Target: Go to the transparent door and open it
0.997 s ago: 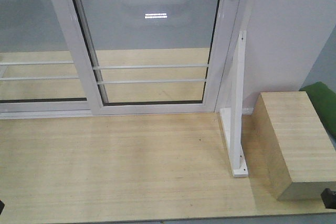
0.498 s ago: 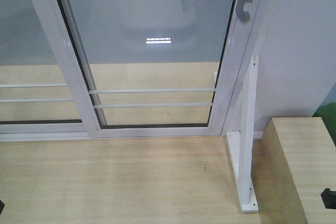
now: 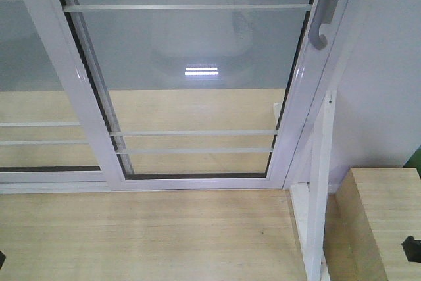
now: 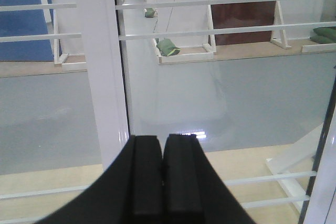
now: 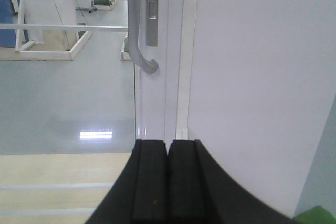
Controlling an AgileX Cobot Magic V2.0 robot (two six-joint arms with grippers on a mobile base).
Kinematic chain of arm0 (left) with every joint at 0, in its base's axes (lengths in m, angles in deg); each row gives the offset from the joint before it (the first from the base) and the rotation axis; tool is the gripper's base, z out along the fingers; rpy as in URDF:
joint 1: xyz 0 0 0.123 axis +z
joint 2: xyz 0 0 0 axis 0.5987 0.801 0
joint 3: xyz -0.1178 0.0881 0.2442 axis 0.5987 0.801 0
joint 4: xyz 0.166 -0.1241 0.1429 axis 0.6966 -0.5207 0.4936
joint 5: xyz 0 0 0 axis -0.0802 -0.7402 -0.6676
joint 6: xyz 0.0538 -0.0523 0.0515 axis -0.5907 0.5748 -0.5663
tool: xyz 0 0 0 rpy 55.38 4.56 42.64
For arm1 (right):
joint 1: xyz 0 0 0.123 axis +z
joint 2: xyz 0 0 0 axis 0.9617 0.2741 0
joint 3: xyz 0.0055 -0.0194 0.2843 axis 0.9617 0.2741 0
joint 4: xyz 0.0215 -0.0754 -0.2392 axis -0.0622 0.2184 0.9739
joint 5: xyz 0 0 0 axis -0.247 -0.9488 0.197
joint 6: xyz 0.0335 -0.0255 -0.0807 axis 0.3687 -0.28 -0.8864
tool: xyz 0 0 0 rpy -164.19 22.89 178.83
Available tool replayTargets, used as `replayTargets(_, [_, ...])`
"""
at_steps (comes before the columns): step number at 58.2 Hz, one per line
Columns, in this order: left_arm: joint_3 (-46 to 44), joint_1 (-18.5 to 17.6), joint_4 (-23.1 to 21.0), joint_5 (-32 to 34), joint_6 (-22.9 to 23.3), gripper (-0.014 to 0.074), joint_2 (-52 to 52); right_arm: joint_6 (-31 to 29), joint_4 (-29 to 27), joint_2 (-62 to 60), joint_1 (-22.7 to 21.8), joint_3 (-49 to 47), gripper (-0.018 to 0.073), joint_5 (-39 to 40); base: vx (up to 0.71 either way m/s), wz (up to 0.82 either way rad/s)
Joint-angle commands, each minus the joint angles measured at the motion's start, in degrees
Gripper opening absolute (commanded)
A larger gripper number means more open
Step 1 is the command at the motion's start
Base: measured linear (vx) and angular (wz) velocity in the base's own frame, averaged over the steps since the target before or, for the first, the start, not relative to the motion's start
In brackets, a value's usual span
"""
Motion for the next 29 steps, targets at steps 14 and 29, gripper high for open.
replayTargets(14, [0.9, -0.1, -0.2, 4.8, 0.4, -0.0006, -0.8, 0.0, 0.1, -0.9, -0.2, 0.2, -0.0009, 4.7, 0.11, 0.00])
replayTargets(29, [0.9, -0.1, -0.2, 4.8, 0.4, -0.0006, -0.8, 0.0, 0.1, -0.9, -0.2, 0.2, -0.0009, 4.7, 0.09, 0.01])
